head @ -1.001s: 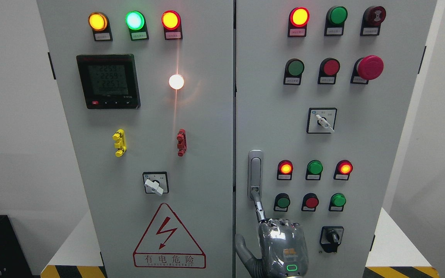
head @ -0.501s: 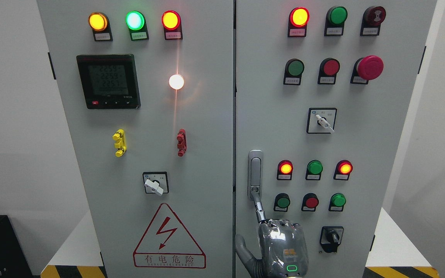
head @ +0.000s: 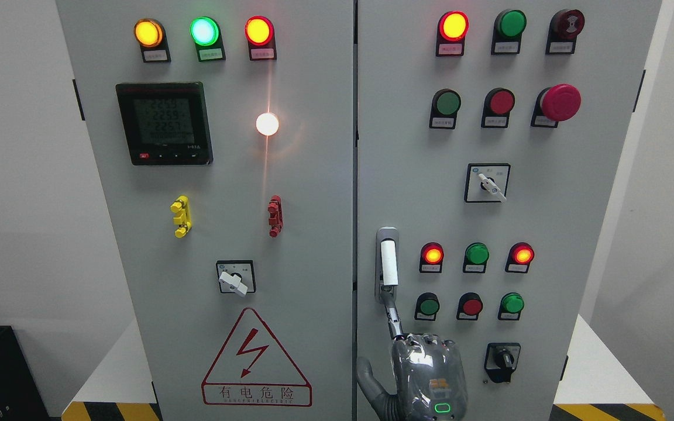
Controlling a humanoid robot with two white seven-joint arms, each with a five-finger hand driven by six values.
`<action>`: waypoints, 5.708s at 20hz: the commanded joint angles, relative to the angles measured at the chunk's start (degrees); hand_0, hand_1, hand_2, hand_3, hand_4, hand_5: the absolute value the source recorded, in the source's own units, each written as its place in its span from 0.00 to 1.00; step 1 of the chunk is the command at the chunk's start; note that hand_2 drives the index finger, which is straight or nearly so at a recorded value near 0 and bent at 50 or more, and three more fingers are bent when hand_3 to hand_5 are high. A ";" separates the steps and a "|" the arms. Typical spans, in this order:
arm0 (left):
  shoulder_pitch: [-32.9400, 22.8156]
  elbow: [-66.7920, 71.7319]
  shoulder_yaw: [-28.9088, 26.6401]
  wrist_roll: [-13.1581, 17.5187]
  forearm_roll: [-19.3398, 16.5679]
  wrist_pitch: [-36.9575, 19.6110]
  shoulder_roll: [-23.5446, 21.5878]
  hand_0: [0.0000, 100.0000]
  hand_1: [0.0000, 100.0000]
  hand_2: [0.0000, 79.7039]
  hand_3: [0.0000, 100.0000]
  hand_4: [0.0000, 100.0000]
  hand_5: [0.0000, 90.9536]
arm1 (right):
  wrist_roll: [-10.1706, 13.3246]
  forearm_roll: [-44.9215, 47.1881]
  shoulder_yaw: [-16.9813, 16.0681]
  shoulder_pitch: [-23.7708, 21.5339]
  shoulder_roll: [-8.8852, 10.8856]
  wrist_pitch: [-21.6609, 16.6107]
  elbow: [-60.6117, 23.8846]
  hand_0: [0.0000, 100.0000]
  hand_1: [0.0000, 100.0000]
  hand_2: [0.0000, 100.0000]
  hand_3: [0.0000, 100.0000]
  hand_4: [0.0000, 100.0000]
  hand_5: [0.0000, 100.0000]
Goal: Release door handle
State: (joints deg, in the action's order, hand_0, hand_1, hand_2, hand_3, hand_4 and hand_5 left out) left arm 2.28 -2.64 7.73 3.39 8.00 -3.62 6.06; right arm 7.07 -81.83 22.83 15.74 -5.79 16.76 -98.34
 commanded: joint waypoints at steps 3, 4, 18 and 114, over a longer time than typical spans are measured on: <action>0.00 0.00 0.00 0.04 0.00 0.01 0.00 0.12 0.56 0.00 0.00 0.00 0.00 | -0.04 0.00 -0.07 -0.09 -0.01 0.03 0.60 0.45 0.36 0.07 1.00 1.00 1.00; 0.00 0.00 0.00 0.04 0.00 0.01 0.00 0.12 0.56 0.00 0.00 0.00 0.00 | -0.04 0.00 -0.07 -0.09 -0.01 0.03 0.60 0.45 0.36 0.07 1.00 1.00 1.00; 0.00 0.00 0.00 0.04 0.00 0.01 0.00 0.12 0.56 0.00 0.00 0.00 0.00 | -0.04 0.00 -0.07 -0.18 -0.01 0.03 0.51 0.45 0.36 0.08 1.00 1.00 1.00; 0.00 0.00 0.00 0.04 0.00 0.01 0.00 0.12 0.56 0.00 0.00 0.00 0.00 | -0.48 0.00 -2.79 3.42 0.08 -6.56 -8.19 0.17 0.16 0.97 1.00 0.98 1.00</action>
State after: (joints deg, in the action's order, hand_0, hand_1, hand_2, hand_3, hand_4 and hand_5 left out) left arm 2.29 -2.64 7.73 3.39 8.00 -3.59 6.07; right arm 6.82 -81.53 20.77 16.30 -3.74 10.18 -110.11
